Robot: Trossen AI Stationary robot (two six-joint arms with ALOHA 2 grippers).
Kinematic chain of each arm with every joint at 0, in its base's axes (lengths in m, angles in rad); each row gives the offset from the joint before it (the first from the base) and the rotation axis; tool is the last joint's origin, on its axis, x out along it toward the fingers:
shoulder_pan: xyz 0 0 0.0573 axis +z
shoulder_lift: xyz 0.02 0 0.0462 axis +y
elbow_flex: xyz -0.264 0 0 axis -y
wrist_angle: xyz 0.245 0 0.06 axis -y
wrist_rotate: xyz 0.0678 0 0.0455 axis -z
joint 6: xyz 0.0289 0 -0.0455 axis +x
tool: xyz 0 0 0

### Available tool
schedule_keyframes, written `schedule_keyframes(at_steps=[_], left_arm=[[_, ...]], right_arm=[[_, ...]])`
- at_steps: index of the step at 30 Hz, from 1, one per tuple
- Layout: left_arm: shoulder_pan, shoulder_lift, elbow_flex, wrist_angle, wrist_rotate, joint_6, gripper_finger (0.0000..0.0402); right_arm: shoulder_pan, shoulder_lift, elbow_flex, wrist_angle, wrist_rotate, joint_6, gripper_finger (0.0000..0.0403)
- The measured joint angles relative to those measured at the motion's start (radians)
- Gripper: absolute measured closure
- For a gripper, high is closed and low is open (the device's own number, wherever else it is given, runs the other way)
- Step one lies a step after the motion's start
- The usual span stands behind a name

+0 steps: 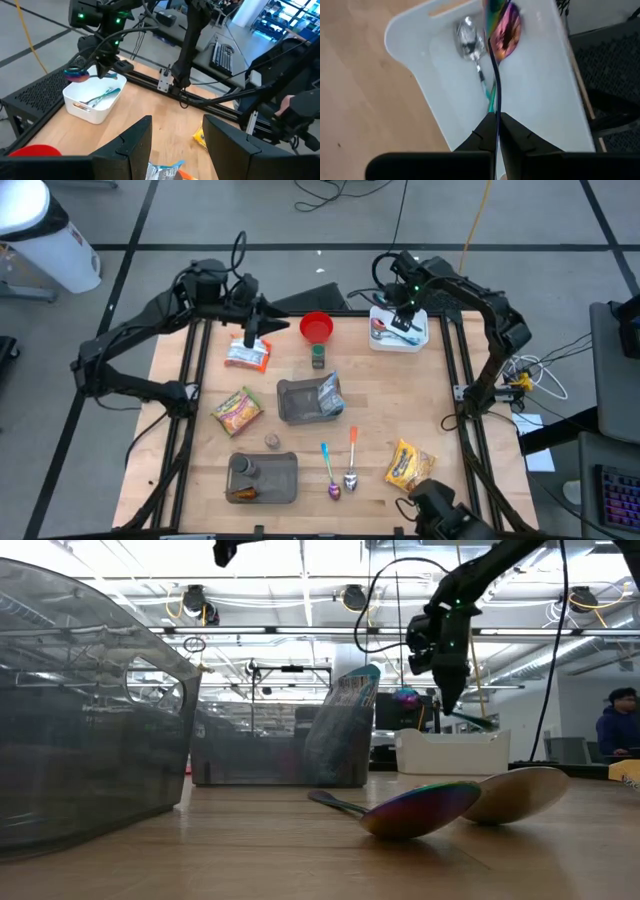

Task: Pick & Place Food Item
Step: Put the top purple spoon into the white bin

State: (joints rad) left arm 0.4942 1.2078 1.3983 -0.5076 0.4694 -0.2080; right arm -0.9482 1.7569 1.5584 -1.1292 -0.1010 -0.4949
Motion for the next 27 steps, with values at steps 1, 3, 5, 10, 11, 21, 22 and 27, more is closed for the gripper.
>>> schedule_keyframes(at_steps=[1, 3, 5, 10, 11, 21, 22, 27], left_arm=[[0.000, 0.004, 0.000, 0.000, 0.000, -0.001, 0.0220], [0.000, 0.015, 0.000, 0.000, 0.000, 0.000, 0.0220], [0.000, 0.023, 0.000, 0.001, 0.000, 0.001, 0.0220], [0.000, 0.034, 0.000, 0.007, 0.000, 0.008, 0.0220], [0.000, 0.035, 0.000, 0.008, 0.001, 0.015, 0.0220], [0.000, 0.036, 0.000, 0.007, 0.002, 0.002, 0.0220], [0.000, 0.036, 0.000, 0.007, 0.003, -0.001, 0.0220], [0.000, 0.036, 0.000, 0.007, 0.005, -0.009, 0.0220]], right_arm=[[-0.001, 0.000, -0.008, -0.005, 0.000, -0.009, 0.0403], [0.000, 0.000, -0.027, -0.008, 0.000, -0.015, 0.0403], [0.000, 0.000, -0.049, -0.005, -0.001, -0.015, 0.0403], [0.000, 0.000, -0.113, 0.018, -0.001, -0.014, 0.0403], [0.000, 0.000, -0.126, 0.029, -0.001, -0.010, 0.0403], [0.009, 0.000, -0.193, 0.132, -0.002, 0.001, 0.0403], [0.013, 0.000, -0.196, 0.138, -0.001, -0.006, 0.0403], [0.031, 0.019, -0.204, 0.145, -0.001, -0.018, 0.0403]])
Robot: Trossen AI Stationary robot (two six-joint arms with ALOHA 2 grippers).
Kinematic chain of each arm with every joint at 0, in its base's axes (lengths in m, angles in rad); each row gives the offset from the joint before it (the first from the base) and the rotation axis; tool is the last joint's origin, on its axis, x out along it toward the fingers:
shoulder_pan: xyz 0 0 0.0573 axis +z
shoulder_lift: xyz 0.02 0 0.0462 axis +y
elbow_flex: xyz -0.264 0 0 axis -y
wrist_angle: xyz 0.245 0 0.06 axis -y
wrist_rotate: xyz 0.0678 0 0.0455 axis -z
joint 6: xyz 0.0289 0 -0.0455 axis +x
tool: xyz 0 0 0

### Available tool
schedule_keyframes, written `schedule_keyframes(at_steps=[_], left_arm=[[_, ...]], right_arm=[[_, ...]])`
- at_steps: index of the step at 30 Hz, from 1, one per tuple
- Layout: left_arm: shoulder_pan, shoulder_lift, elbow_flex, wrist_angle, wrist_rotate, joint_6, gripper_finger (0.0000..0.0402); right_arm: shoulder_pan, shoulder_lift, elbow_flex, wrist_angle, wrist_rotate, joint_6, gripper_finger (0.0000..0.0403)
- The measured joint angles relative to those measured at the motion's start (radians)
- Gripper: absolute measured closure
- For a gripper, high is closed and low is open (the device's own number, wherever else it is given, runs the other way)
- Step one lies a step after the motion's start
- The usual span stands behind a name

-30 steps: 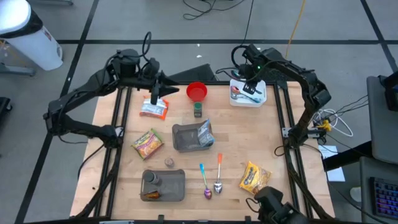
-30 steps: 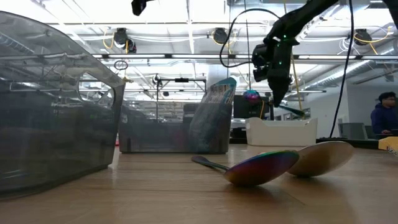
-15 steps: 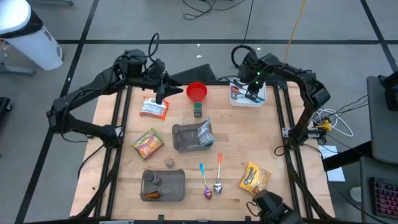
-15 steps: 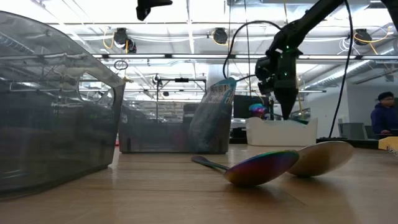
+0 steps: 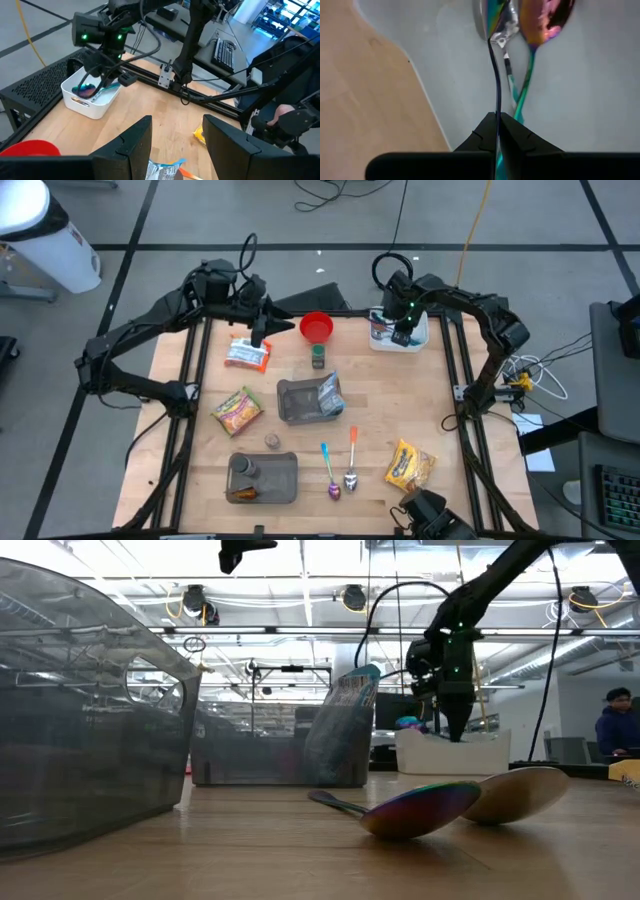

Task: Pick & Place Food Item
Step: Put the top purple spoon into the white bin, then put the brown seasoning bottle into the bottom black bin

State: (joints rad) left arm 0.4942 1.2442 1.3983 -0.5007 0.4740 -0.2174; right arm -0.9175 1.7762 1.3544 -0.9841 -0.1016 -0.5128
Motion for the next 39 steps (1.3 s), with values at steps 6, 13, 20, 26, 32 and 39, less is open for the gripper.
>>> schedule_keyframes(at_steps=[6, 13, 20, 26, 32, 39], left_arm=[[0.000, 0.000, 0.000, 0.000, 0.017, -0.021, 0.0220], [0.000, 0.000, 0.000, -0.001, 0.019, -0.030, 0.0220], [0.000, 0.000, 0.000, -0.001, 0.019, -0.030, 0.0220], [0.000, 0.000, 0.000, -0.001, 0.019, -0.032, 0.0220], [0.000, 0.000, 0.000, -0.001, 0.023, -0.033, 0.0220], [0.000, 0.000, 0.000, -0.001, 0.023, -0.032, 0.0220]], right_arm=[[0.003, 0.057, 0.000, -0.012, 0.003, 0.004, 0.0403], [-0.006, 0.078, 0.000, -0.001, 0.021, 0.021, 0.0403], [-0.013, 0.077, 0.000, -0.001, 0.021, 0.015, 0.0402], [-0.013, 0.077, -0.001, 0.017, 0.022, 0.027, 0.0376], [-0.013, 0.076, 0.000, 0.029, 0.022, 0.026, 0.0334], [-0.012, 0.076, 0.048, -0.021, 0.022, 0.025, 0.0282]])
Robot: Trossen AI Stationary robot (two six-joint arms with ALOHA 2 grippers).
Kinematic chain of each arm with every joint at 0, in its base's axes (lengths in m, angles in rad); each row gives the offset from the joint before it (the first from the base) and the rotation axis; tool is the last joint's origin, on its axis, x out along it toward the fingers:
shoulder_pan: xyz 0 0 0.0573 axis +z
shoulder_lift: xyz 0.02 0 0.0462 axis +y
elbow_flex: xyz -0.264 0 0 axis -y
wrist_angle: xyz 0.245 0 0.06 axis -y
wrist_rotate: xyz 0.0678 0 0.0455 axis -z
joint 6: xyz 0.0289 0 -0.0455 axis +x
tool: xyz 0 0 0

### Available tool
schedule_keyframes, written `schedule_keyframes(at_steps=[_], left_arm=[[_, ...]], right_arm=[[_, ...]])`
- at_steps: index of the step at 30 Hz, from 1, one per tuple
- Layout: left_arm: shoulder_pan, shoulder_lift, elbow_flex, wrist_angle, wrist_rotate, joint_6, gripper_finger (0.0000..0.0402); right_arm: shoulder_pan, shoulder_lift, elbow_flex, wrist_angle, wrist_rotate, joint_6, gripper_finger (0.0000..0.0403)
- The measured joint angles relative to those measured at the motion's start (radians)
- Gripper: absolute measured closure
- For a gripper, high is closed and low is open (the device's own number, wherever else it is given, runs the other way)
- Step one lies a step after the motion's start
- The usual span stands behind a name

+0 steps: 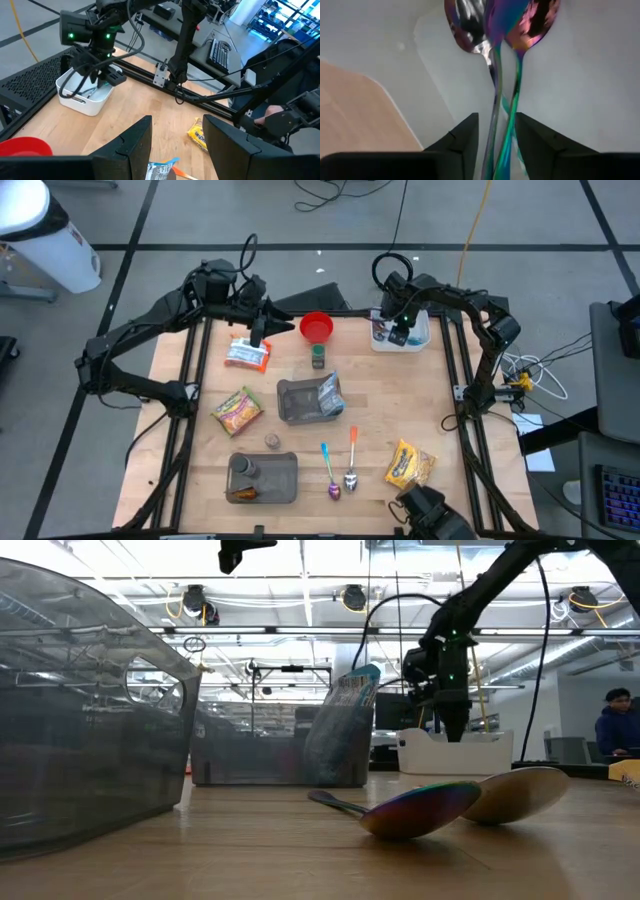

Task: Pick & Place Food Item
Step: Put the brown seasoning bottle into the bottom black bin

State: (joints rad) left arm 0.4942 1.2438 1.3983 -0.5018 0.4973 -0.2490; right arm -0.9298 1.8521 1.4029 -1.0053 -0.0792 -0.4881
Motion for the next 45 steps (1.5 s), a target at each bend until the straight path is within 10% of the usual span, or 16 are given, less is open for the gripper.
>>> schedule_keyframes(at_steps=[11, 20, 32, 39, 45], left_arm=[[0.003, -0.028, 0.000, -0.002, 0.001, 0.031, 0.0220], [0.005, -0.186, 0.000, -0.011, 0.000, 0.063, 0.0220], [0.005, -0.404, 0.000, -0.165, -0.009, 0.063, 0.0220], [0.005, -0.429, 0.000, -0.169, -0.010, 0.063, 0.0220], [-0.001, -0.398, 0.000, -0.171, 0.003, -0.010, 0.0220]], right_arm=[[0.002, -0.185, 0.147, -0.015, -0.001, 0.052, 0.0246], [0.029, -0.501, 0.161, 0.388, -0.285, 0.445, 0.0254], [0.157, -0.669, 0.161, 0.714, -0.290, 0.775, 0.0254], [0.361, -0.669, -0.004, 0.794, -0.287, 0.986, 0.0250], [0.614, -0.647, -0.368, 1.291, -0.118, 1.139, 0.0256]])
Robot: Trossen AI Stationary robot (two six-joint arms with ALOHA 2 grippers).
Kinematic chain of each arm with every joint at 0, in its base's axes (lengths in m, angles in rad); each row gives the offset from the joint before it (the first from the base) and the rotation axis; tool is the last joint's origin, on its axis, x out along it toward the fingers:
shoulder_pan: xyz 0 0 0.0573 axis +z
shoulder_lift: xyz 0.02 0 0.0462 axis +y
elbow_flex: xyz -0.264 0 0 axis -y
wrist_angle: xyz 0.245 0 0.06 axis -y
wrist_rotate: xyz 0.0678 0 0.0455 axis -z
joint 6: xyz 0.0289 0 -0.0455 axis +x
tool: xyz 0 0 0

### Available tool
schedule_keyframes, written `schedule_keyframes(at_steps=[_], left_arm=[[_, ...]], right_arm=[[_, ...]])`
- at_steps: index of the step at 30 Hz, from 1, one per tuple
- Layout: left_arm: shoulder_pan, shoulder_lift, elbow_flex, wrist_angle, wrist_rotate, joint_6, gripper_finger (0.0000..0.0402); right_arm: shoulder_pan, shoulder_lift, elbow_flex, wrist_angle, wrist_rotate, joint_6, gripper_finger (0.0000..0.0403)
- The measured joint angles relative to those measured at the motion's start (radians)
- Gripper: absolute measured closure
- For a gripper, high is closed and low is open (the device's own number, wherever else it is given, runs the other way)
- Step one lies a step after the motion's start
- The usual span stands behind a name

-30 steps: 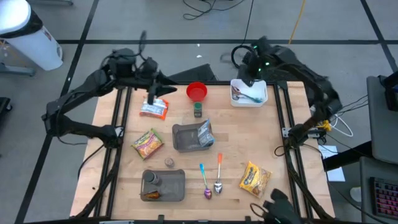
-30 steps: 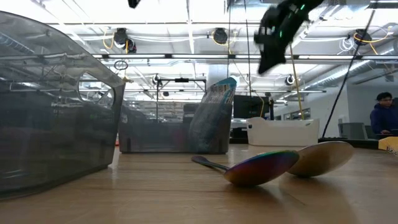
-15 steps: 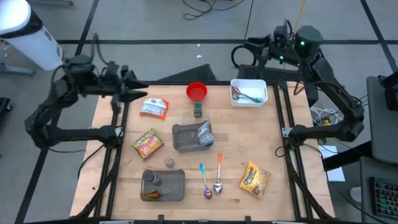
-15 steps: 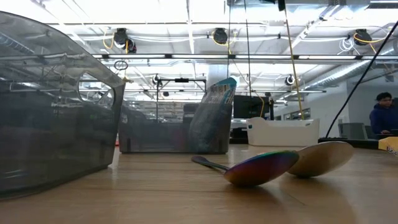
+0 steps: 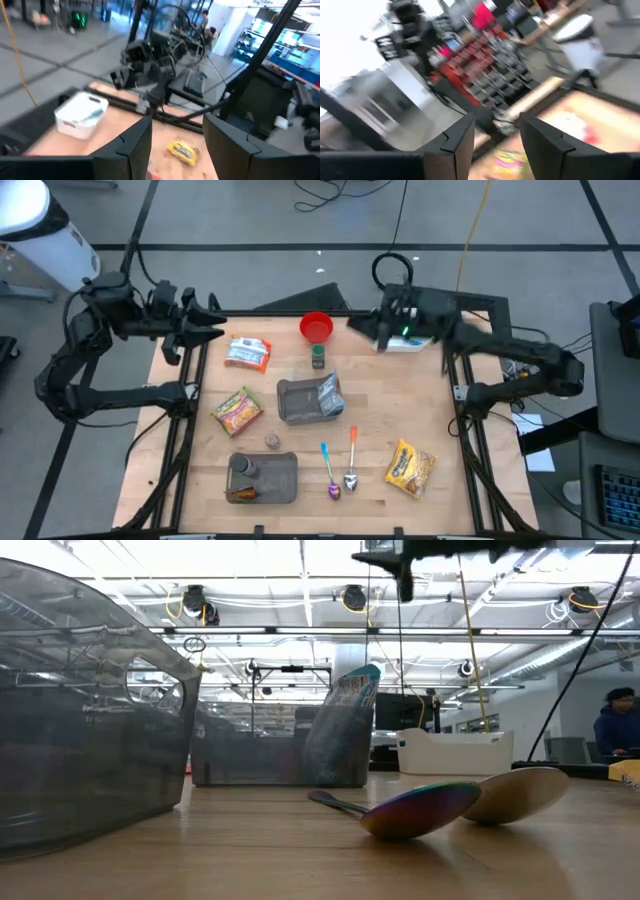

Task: Pick & Place Food Item
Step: Put the brown seasoning bottle into the bottom black bin

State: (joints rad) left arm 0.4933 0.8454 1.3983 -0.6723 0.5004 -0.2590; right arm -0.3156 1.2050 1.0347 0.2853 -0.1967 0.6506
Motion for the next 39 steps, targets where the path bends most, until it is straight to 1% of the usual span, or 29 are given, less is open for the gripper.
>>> schedule_keyframes(at_steps=[3, 5, 7, 9, 12, 15, 17, 20, 23, 24, 26, 28, 31, 35, 37, 39], left_arm=[[-0.021, 0.030, 0.000, -0.033, 0.025, -0.012, 0.0220], [-0.041, 0.052, 0.000, -0.059, 0.030, -0.005, 0.0220], [-0.064, 0.077, 0.000, -0.086, 0.030, 0.001, 0.0220], [-0.089, 0.101, 0.000, -0.104, 0.026, 0.019, 0.0220], [-0.131, 0.141, 0.000, -0.118, -0.017, 0.061, 0.0220], [-0.169, 0.186, 0.000, -0.120, -0.078, 0.107, 0.0220], [-0.182, 0.212, 0.000, -0.143, -0.121, 0.151, 0.0220], [-0.188, 0.251, 0.000, -0.223, -0.159, 0.200, 0.0220], [-0.178, 0.287, -0.011, -0.308, -0.160, 0.236, 0.0220], [-0.175, 0.293, -0.025, -0.318, -0.160, 0.238, 0.0220], [-0.164, 0.292, -0.071, -0.319, -0.135, 0.235, 0.0220], [-0.148, 0.280, -0.133, -0.298, -0.086, 0.227, 0.0220], [-0.129, 0.245, -0.246, -0.262, -0.046, 0.173, 0.0220], [-0.125, 0.180, -0.397, -0.144, -0.045, 0.060, 0.0220], [-0.137, 0.155, -0.462, -0.084, -0.063, -0.005, 0.0220], [-0.155, 0.136, -0.515, -0.026, -0.091, -0.077, 0.0220]], right_arm=[[0.113, 0.067, -0.201, 0.409, 0.109, 0.089, 0.0256], [0.177, 0.136, -0.300, 0.671, 0.198, 0.154, 0.0255], [0.229, 0.203, -0.372, 0.879, 0.271, 0.198, 0.0253], [0.277, 0.265, -0.410, 1.020, 0.318, 0.202, 0.0251], [0.333, 0.332, -0.419, 1.133, 0.397, 0.194, 0.0251], [0.367, 0.367, -0.396, 1.151, 0.495, 0.194, 0.0252], [0.377, 0.380, -0.381, 1.146, 0.536, 0.183, 0.0252], [0.384, 0.380, -0.347, 1.148, 0.514, 0.113, 0.0250], [0.384, 0.360, -0.312, 1.146, 0.432, 0.009, 0.0251], [0.384, 0.349, -0.299, 1.138, 0.409, -0.018, 0.0252], [0.384, 0.318, -0.276, 1.091, 0.401, -0.060, 0.0255], [0.384, 0.273, -0.247, 0.972, 0.382, -0.099, 0.0258], [0.375, 0.193, -0.189, 0.662, 0.344, -0.150, 0.0260], [0.345, 0.089, -0.085, 0.201, 0.319, -0.223, 0.0259], [0.322, 0.048, -0.040, 0.016, 0.306, -0.273, 0.0257], [0.292, 0.018, -0.003, -0.108, 0.296, -0.311, 0.0255]])
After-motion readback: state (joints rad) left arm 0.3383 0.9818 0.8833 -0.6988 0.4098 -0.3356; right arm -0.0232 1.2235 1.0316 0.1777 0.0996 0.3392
